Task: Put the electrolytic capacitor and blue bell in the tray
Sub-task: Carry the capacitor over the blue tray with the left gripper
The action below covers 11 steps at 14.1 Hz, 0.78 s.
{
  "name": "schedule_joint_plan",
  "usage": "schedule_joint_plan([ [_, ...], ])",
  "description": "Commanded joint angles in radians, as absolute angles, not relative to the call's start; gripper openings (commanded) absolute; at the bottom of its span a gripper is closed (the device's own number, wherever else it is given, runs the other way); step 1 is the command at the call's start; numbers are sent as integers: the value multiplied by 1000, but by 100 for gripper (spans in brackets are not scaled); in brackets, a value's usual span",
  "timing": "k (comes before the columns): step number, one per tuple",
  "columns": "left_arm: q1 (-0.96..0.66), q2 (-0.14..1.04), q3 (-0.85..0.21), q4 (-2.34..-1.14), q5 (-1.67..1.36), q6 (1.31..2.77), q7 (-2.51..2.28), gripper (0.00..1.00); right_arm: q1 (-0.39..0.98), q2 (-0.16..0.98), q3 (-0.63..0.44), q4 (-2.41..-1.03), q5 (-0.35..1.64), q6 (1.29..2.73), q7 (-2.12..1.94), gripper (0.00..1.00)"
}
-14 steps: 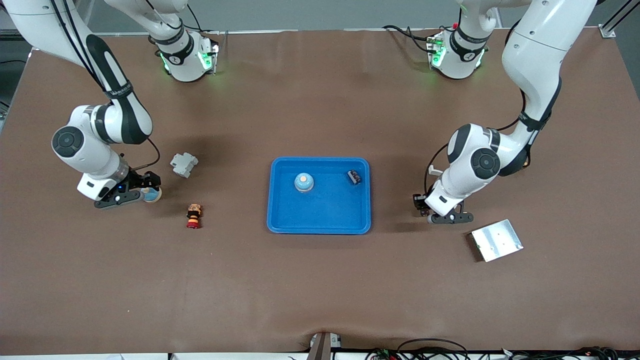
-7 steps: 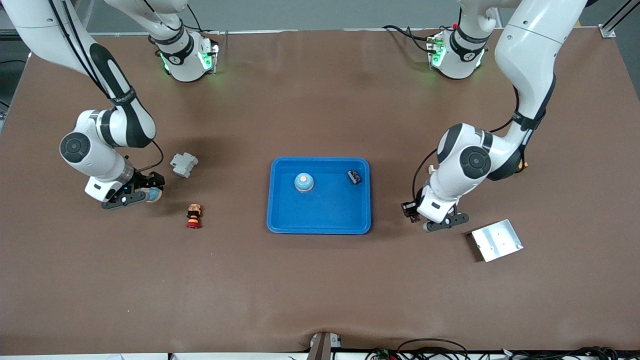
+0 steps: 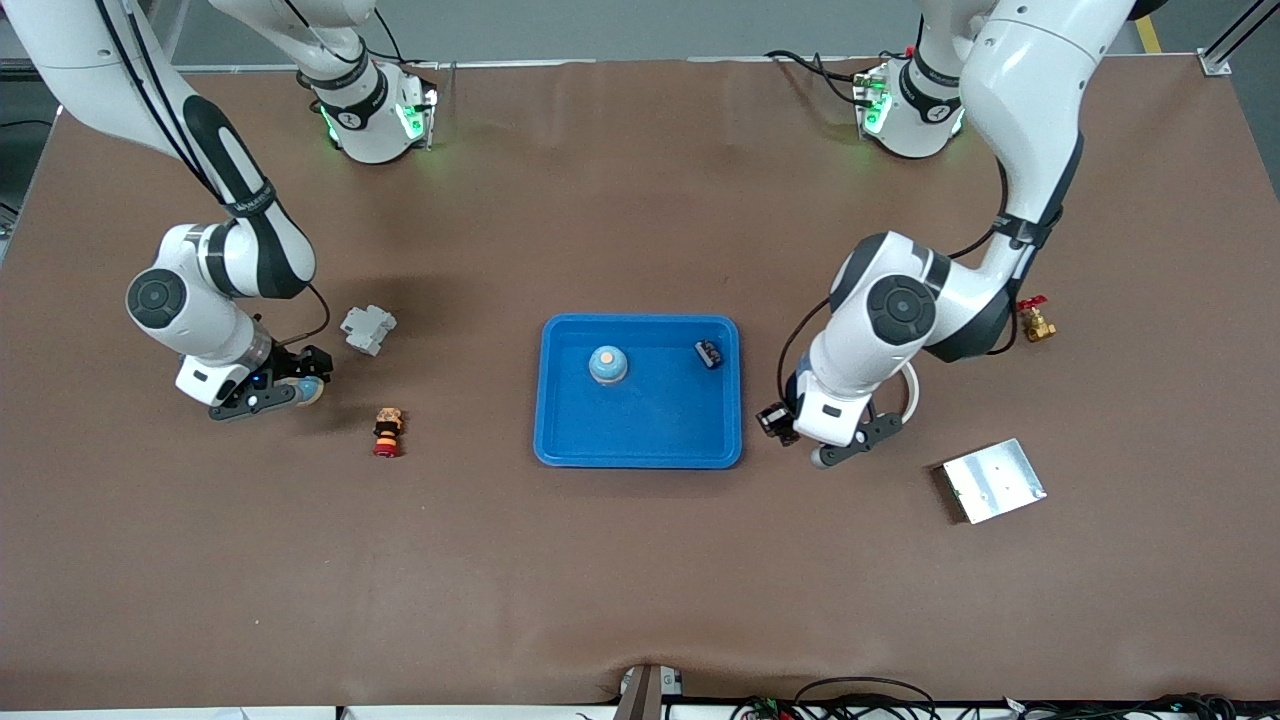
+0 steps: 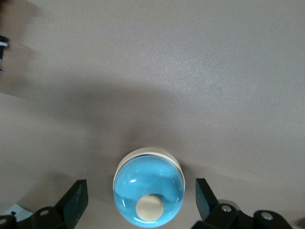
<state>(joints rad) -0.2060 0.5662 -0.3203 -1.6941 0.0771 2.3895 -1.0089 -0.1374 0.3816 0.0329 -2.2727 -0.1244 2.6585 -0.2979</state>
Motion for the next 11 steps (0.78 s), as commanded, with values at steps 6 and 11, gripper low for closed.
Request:
schedule_joint_plan([
  [6,-334,721,-305,-1540,91,2376,-1184,1,-183,385,55,-2275,-133,2669,-325,100],
  [11,-362,759,-304,-1540,92,2379,-1216,3,-181,385,55,-2275,-133,2669,-330,86],
])
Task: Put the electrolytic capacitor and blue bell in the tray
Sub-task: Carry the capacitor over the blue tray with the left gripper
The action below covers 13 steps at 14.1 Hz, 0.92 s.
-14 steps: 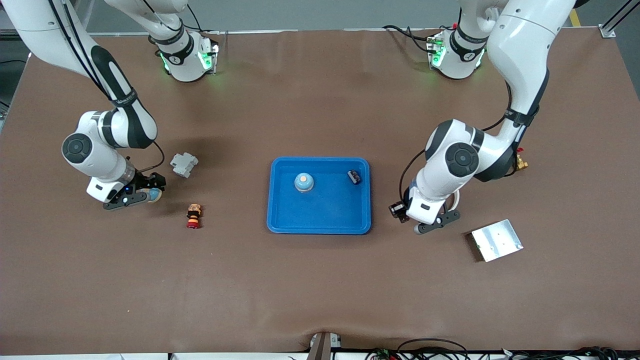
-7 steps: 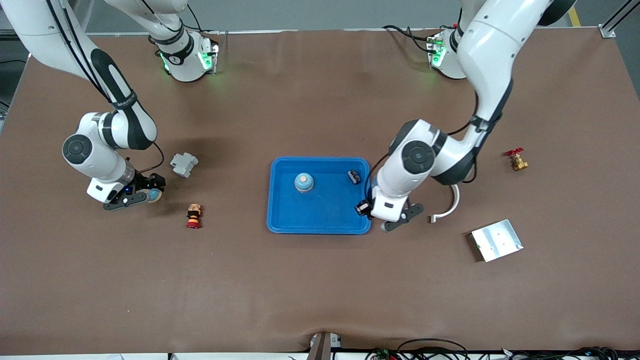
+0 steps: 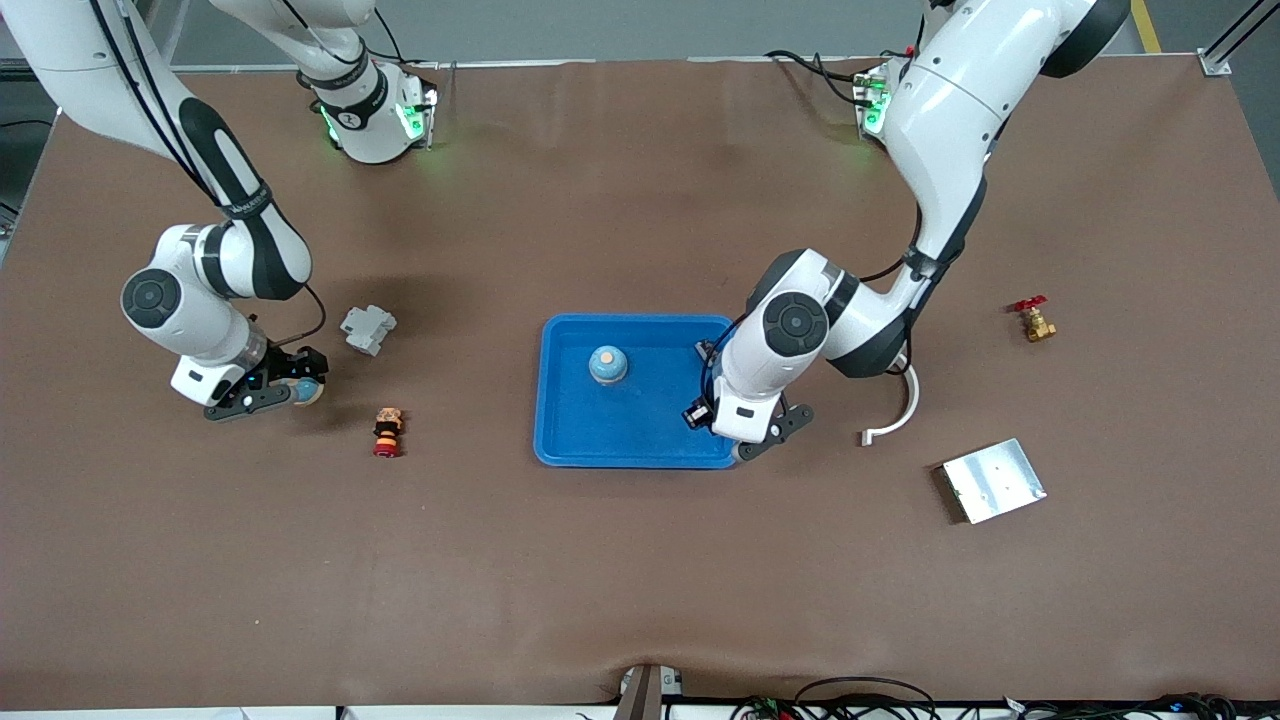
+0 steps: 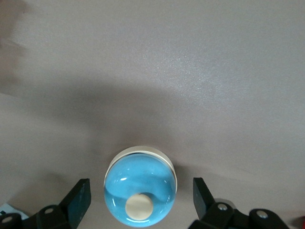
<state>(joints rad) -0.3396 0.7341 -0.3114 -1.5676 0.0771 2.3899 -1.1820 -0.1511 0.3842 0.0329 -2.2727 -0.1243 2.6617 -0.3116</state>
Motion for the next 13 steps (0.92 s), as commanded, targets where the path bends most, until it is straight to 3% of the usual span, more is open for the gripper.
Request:
schedule_joint_plan([
  [1,-368,770,-304,-1540,92,2379,-1227,3,-181,385,55,-2275,-133,2669,-337,74],
  [4,-374,781,-301,-1542,94,2379,-1230,3,-179,385,55,-2275,-133,2669,-354,25],
  [5,-374,782,-301,-1542,94,2379,-1232,3,-179,385,55,-2275,-133,2669,-353,4],
  [6,-374,793,-301,-1542,94,2379,-1232,3,-179,385,57,-2275,-133,2668,-351,0],
  [9,-380,802,-301,-1540,95,2398,-1232,5,-172,374,73,-2269,-132,2640,-325,0],
  [13,-380,804,-301,-1542,95,2410,-1232,11,-163,319,141,-2171,-36,2397,-276,0],
])
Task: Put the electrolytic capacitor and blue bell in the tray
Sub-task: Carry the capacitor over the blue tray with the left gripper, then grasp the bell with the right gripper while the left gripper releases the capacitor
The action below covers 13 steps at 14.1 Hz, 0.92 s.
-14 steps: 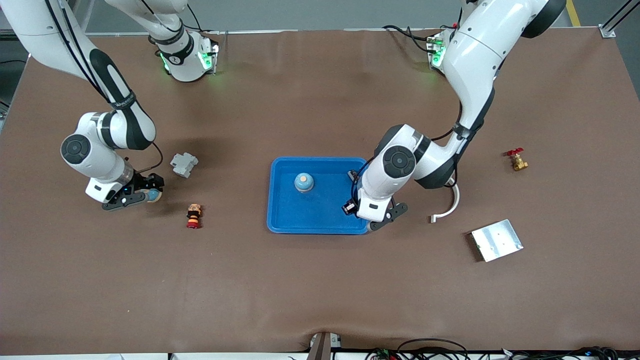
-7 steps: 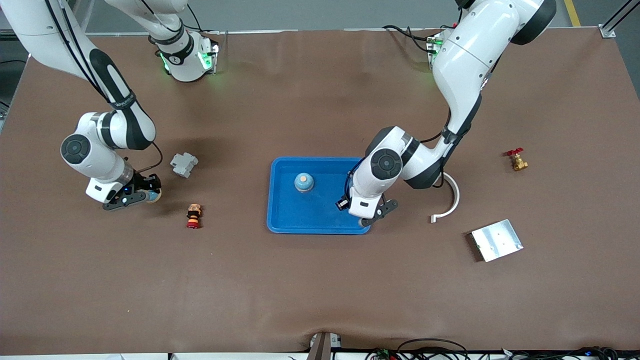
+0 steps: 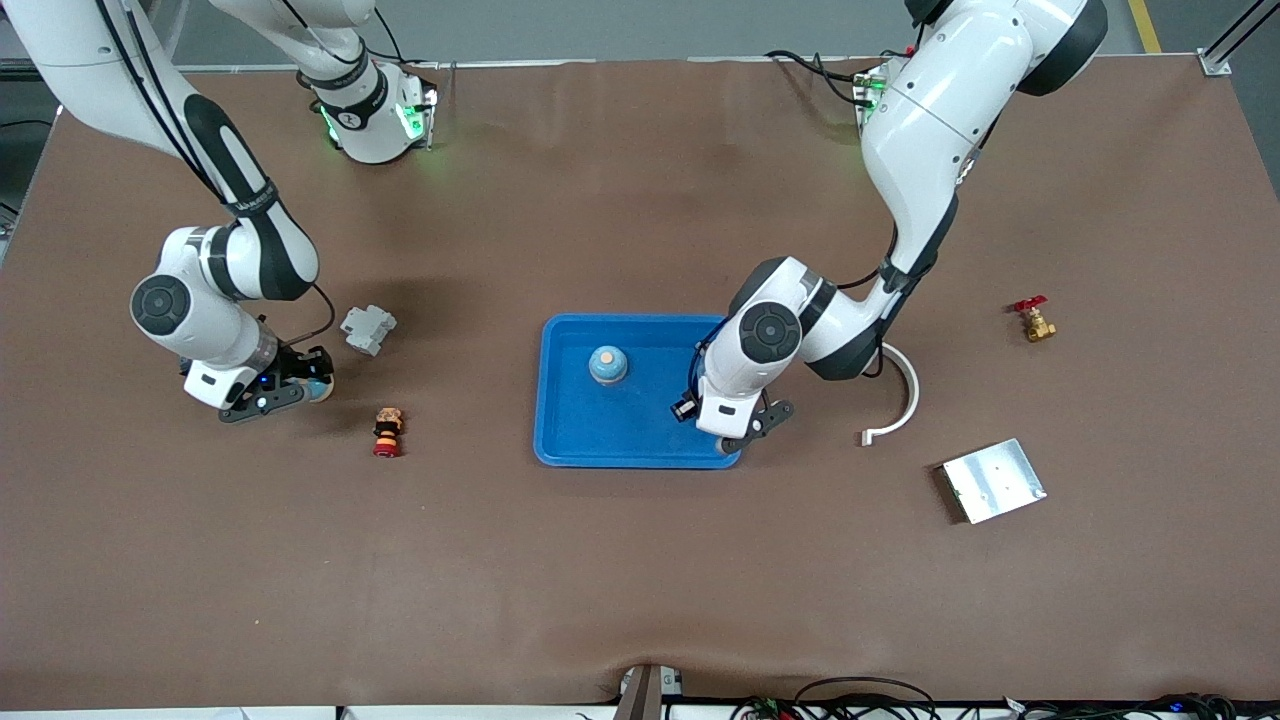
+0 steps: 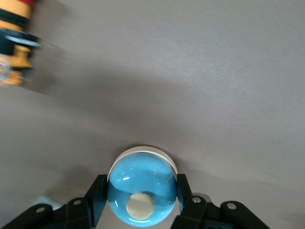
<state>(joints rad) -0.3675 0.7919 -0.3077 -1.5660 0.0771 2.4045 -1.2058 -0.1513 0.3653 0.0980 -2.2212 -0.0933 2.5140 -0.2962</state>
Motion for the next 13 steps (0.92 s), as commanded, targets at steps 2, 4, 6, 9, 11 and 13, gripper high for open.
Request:
schedule_joint_plan([
  [2,-380,804,-301,-1542,95,2410,-1230,23,-156,310,164,-2110,-2,2298,-232,0],
  [4,-380,802,-301,-1540,95,2410,-1230,33,-111,293,173,-2068,-2,2240,-143,0],
  [6,-380,798,-299,-1540,97,2410,-1229,96,-37,278,173,-2040,-2,2205,-16,0],
  [9,-380,773,-301,-1539,113,2408,-1230,100,78,284,173,-1977,-2,2171,187,0],
  [11,-374,741,-299,-1520,121,2396,-1230,100,156,288,172,-1936,-3,2158,318,0],
  [13,-362,700,-302,-1490,123,2343,-1230,100,227,333,172,-1861,-5,2138,440,0],
])
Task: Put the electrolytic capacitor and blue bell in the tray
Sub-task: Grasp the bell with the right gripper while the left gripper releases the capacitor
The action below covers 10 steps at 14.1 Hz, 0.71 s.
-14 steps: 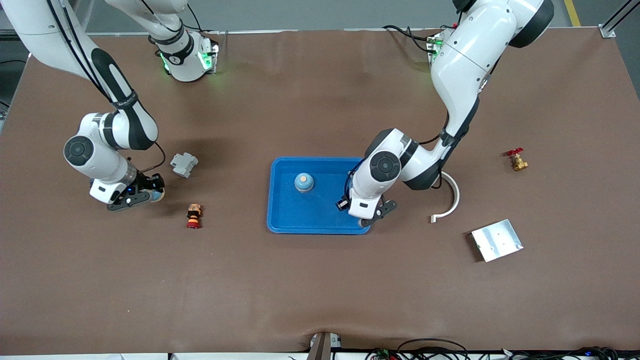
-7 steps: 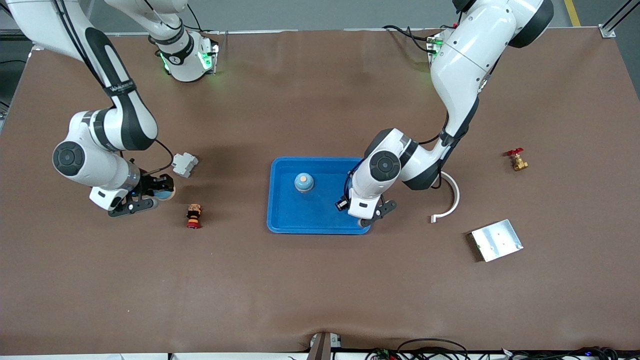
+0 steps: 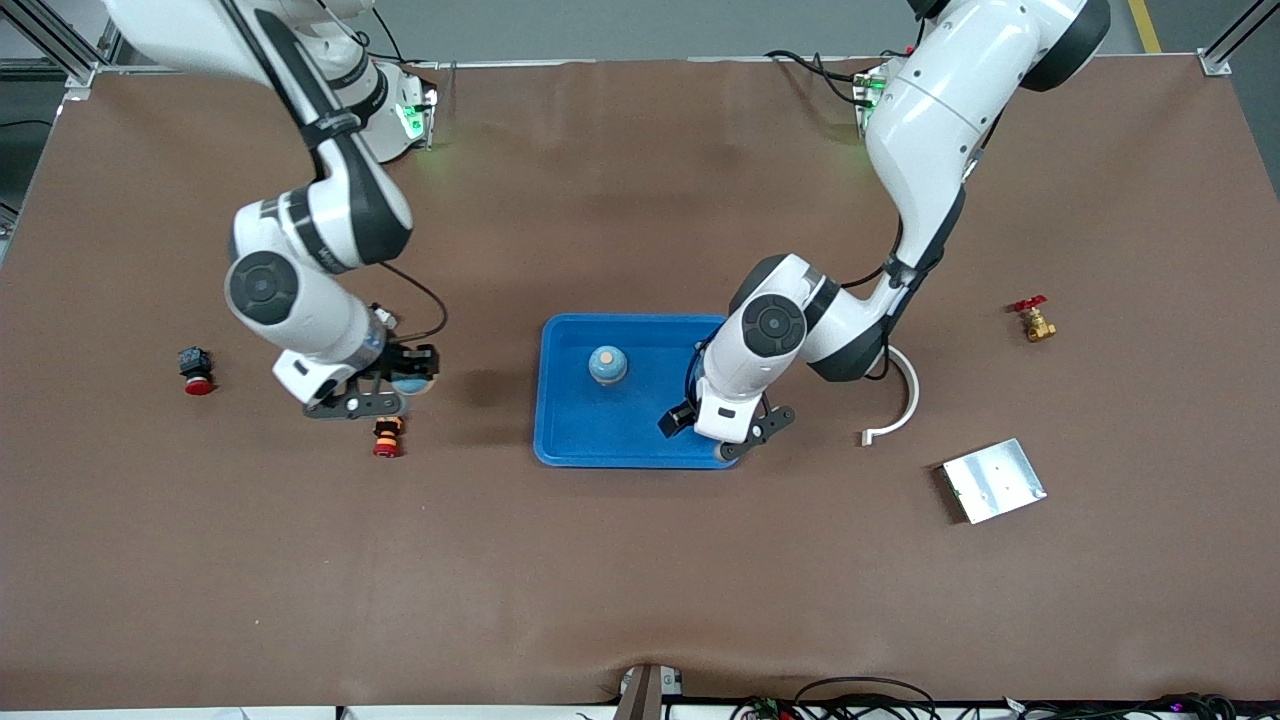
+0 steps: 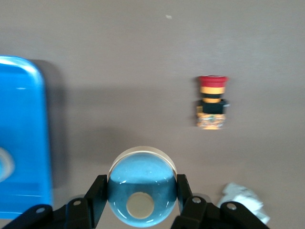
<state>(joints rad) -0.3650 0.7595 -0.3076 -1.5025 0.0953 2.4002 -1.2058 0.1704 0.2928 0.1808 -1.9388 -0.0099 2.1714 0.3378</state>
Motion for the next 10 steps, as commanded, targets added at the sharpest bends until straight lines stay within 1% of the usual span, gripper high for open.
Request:
schedule_joint_plan([
  [1,-359,678,-301,-1483,121,2338,-1230,100,268,362,172,-1827,-8,2138,506,0],
  [3,-335,641,-301,-1486,123,2327,-1230,100,334,420,172,-1771,-15,2141,628,0],
  [5,-321,573,-299,-1486,123,2174,-1229,100,403,478,169,-1711,-24,2146,728,0],
  [6,-305,540,-301,-1485,123,2142,-1229,100,432,507,167,-1680,-28,2148,776,0],
  [8,-272,459,-301,-1494,126,2135,-1224,100,466,555,166,-1626,-57,2149,851,0],
  [10,-268,407,-299,-1482,123,2099,-1221,100,495,593,163,-1583,-61,2152,893,0],
])
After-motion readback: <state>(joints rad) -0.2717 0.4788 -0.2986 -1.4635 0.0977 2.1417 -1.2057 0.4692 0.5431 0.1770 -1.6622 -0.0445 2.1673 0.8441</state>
